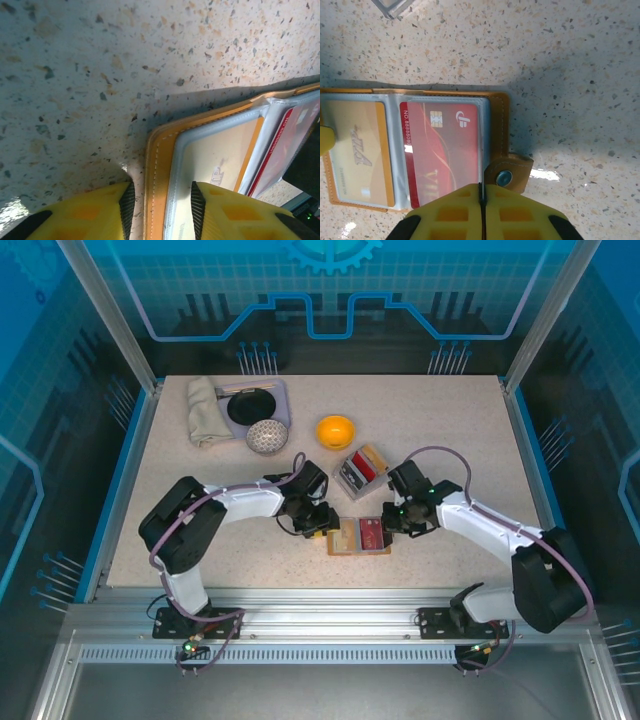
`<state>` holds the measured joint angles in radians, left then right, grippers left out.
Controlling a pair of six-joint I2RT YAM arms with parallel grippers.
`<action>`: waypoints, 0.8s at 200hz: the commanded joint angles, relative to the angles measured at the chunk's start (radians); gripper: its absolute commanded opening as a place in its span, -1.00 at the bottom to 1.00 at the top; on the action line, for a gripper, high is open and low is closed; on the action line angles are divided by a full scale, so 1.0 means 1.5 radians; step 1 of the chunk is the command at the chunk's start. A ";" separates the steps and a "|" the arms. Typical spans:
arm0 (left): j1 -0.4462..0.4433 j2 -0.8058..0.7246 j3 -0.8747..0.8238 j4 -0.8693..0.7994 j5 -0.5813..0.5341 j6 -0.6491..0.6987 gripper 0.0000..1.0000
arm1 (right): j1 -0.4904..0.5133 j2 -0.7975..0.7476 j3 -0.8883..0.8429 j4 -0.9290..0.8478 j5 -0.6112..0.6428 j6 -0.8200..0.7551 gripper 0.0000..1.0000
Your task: Put the credit cards into the card holder
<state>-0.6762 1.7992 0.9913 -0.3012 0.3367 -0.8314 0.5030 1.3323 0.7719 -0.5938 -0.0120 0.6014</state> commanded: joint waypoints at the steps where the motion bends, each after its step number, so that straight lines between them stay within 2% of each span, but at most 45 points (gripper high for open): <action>1: -0.007 0.017 -0.001 0.004 0.013 0.009 -0.28 | -0.009 -0.023 0.009 -0.019 0.005 0.004 -0.86; 119: -0.009 0.022 -0.002 0.006 0.019 0.011 -0.35 | -0.011 0.018 -0.026 0.027 0.004 0.019 -0.85; 160: -0.011 0.030 -0.001 0.010 0.023 0.008 -0.37 | -0.025 0.007 -0.045 0.077 -0.058 0.041 -0.86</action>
<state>-0.6762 1.8057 0.9913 -0.3008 0.3370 -0.8310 0.4908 1.3464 0.7429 -0.5327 -0.0330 0.6254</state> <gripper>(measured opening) 0.317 0.075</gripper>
